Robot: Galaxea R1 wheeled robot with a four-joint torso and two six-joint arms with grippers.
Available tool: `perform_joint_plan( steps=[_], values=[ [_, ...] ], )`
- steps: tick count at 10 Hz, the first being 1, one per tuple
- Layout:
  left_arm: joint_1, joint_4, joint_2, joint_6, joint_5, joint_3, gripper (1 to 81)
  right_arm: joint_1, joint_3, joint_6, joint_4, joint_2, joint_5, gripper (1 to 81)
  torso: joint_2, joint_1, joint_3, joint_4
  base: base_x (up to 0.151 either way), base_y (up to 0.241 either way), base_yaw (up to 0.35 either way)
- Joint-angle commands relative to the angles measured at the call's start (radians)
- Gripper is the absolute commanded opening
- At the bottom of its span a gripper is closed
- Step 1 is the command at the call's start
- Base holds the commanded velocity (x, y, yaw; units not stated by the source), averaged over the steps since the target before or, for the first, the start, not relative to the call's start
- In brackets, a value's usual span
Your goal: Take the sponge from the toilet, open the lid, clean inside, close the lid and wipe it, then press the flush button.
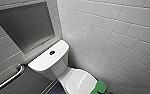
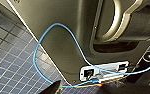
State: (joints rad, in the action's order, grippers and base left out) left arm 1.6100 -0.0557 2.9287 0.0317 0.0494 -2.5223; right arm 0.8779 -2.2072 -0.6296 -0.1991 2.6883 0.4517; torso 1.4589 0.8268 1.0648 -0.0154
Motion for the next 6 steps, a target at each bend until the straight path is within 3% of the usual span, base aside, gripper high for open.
perform_joint_plan(
  steps=[1,3,4,6],
  values=[
    [0.031,0.004,0.0,0.002,-0.089,0.007,81.1,-0.079,0.011,-0.002,-0.002,-0.023,-0.039,81.1,0.0,0.0,0.0,0.0,0.0,0.0,0.0],
    [0.031,0.004,0.0,0.002,-0.089,0.008,81.1,-0.084,0.011,-0.004,-0.009,-0.023,-0.038,81.1,0.0,0.0,0.0,0.0,0.0,0.0,0.0],
    [0.031,0.004,0.0,0.002,-0.088,0.008,81.1,-0.085,0.014,-0.004,-0.009,-0.028,-0.038,1.0,0.0,0.0,0.0,0.0,0.0,0.0,0.0],
    [0.031,0.002,0.003,0.001,-0.088,0.008,81.1,-0.087,0.023,-0.005,-0.009,-0.037,-0.039,1.0,0.0,0.0,0.0,0.0,0.0,0.0,0.0]
  ],
)
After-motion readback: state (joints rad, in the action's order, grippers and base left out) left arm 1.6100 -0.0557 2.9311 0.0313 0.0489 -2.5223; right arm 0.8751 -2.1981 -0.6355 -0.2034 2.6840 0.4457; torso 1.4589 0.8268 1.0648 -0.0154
